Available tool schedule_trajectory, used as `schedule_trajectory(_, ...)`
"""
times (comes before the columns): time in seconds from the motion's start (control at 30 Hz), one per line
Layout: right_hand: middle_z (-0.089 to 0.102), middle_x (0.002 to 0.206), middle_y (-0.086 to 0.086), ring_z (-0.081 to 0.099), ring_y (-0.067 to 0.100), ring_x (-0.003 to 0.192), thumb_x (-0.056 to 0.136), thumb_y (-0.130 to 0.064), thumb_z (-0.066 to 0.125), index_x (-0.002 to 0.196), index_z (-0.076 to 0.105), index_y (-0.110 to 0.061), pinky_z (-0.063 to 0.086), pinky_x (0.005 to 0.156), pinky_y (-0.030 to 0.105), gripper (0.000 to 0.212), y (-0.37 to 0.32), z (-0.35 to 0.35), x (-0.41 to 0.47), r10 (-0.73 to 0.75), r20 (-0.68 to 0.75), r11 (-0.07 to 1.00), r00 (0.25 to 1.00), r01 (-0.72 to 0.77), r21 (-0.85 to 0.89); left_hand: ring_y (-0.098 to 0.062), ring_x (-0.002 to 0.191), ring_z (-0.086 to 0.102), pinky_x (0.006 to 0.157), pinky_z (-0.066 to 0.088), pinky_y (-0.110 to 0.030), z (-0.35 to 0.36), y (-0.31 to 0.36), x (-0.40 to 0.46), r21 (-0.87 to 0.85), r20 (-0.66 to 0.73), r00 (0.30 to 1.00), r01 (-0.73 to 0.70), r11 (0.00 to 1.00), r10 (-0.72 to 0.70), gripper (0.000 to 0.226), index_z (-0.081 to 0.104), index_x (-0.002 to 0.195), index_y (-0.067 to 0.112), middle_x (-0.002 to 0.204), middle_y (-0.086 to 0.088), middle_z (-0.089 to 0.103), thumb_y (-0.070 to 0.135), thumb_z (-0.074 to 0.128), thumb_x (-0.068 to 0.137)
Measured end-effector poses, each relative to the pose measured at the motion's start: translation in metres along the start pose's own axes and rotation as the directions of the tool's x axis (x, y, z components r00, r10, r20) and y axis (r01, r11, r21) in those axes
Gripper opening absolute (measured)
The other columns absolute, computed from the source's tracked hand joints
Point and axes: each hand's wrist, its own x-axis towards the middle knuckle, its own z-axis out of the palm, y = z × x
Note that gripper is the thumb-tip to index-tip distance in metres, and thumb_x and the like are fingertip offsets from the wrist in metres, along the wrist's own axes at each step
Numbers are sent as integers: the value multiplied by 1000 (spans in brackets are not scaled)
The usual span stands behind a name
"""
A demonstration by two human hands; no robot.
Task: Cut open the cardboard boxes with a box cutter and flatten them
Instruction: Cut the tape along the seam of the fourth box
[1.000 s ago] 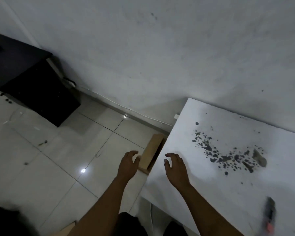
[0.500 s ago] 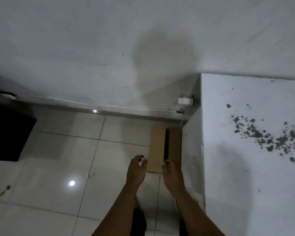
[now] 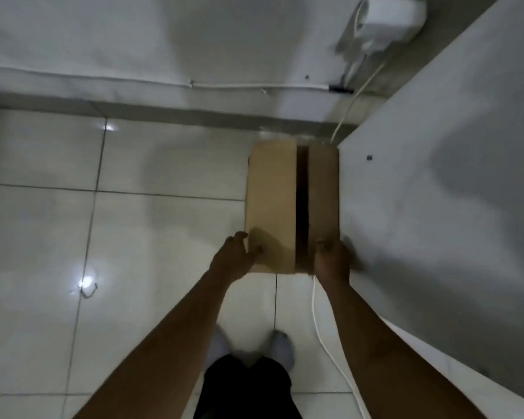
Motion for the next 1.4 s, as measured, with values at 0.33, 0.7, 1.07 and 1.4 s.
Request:
schedule_trajectory(0.33, 28, 153, 16, 28, 38, 137, 84, -60, 65, 155, 23, -10, 27, 109, 47, 96, 21, 60, 31, -78, -297, 956, 952, -13, -293, -27, 120, 53, 94, 54, -42, 65, -35, 56, -534, 32, 997, 77, 842, -71, 115, 15, 149, 29, 139, 0, 46, 67, 81, 63)
schedule_trajectory(0.7, 36, 149, 14, 37, 36, 137, 75, -71, 66, 151, 35, -17, 30, 109, 51, 99, 32, 39, 24, -156, -213, 969, 965, 107, -224, -20, 105, 61, 66, 58, -26, 46, -36, 29, -614, -25, 997, 47, 788, -78, 100, 28, 134, 41, 126, -3, 53, 55, 91, 58)
schedule_trajectory(1.07, 53, 141, 5, 55, 30, 124, 65, -80, 69, 144, 39, -22, 48, 100, 43, 103, -14, -29, -53, -141, 38, 984, 989, 136, 117, -16, 98, 65, 74, 58, -30, -20, -20, -86, -714, -25, 989, 83, 695, -145, 86, 32, 135, 34, 114, -1, 60, 41, 88, 69)
schedule_trajectory(1.4, 60, 133, 6, 61, 32, 116, 77, -78, 59, 144, 38, -25, 52, 92, 41, 87, -126, -149, -221, -275, 38, 961, 961, 274, 33, -20, 102, 66, 80, 60, -42, -148, 53, -260, -739, -108, 985, 11, 674, -134, 109, 33, 135, 32, 120, -1, 59, 59, 88, 45)
